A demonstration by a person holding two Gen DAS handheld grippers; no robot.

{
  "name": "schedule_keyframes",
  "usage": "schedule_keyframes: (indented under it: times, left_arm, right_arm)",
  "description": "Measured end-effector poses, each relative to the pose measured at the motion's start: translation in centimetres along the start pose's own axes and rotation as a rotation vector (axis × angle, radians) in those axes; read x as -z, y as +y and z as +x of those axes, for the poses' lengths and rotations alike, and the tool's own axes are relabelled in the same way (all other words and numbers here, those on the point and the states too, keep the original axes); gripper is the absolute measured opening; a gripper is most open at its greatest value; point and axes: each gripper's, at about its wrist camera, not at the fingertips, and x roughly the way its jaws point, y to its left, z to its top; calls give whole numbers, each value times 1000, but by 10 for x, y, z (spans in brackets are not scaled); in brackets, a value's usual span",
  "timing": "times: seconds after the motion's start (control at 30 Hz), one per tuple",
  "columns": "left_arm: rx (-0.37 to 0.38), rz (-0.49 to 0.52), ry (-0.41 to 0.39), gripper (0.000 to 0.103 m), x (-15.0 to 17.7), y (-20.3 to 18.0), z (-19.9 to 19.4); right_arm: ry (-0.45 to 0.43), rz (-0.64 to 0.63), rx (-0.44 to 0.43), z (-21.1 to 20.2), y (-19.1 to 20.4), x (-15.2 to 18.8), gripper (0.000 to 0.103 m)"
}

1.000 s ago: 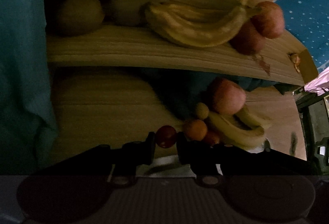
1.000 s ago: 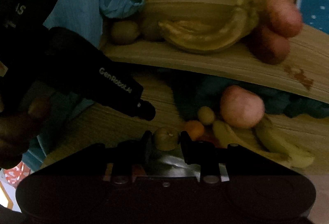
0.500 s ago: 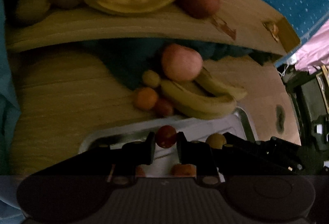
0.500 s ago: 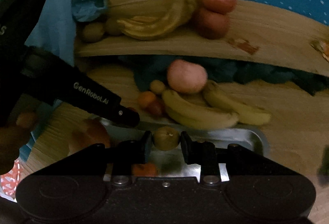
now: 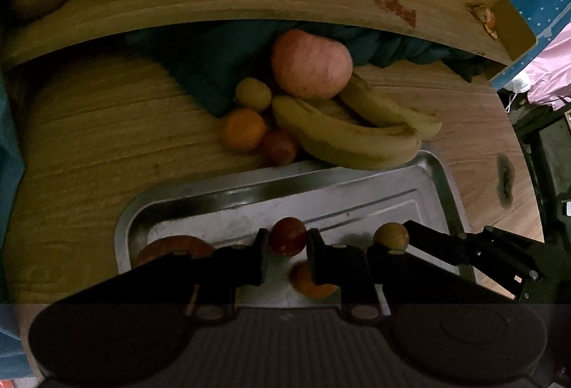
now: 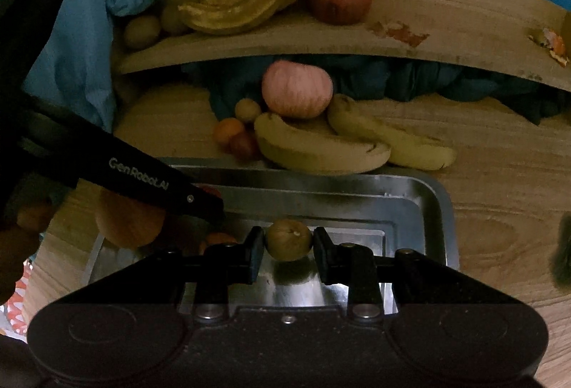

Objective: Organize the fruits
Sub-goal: 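Lower the red fruit onto the tray with the left tool while the right tool releases the tan fruit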

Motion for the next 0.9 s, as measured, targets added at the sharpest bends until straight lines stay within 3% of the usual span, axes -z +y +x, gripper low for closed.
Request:
schedule_keyframes:
  times: [0.67,0.9]
  left_arm:
    - [-49,15,-6,26,1,-6,-1]
    - [-62,16,-17,46,7,-13,-2]
  right_arm:
    - [19,29,4,4,-7,12,33]
    - [-4,32,3,-7,-11,20,45]
